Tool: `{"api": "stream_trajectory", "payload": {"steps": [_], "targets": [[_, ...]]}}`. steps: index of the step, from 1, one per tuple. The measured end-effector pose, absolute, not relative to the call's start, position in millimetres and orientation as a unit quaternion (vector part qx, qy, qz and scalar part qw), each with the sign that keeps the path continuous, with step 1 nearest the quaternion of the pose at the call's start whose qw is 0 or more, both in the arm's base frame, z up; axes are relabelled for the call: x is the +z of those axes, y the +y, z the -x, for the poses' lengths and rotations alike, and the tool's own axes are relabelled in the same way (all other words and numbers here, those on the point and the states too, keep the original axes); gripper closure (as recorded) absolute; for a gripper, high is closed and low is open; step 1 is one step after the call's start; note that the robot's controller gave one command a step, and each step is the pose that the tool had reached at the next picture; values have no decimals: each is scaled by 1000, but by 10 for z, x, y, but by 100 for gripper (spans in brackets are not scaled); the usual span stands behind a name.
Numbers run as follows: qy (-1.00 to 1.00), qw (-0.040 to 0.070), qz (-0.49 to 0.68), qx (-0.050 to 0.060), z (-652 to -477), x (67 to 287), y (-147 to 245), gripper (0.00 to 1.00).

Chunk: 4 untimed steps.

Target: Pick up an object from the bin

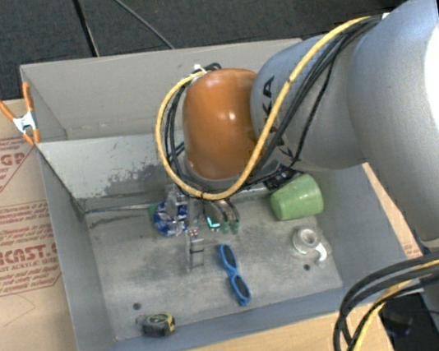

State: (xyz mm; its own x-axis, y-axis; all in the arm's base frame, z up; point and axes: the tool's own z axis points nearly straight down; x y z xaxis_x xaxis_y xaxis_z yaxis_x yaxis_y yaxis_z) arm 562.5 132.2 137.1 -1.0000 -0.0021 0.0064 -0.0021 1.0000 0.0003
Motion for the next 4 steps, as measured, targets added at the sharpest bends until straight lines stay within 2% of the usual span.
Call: {"api": "stream_trajectory", "payload": {"steps": [1,2,3,4], "targets": [[-998,-5,-55,-2,-5948,725,1144,0],[-998,-3,-55,-2,-5938,738,1146,100],[-997,-5,-73,-1,-5885,1918,1166,100],[-998,-5,-67,-2,-5574,2663,1460,100]]}}
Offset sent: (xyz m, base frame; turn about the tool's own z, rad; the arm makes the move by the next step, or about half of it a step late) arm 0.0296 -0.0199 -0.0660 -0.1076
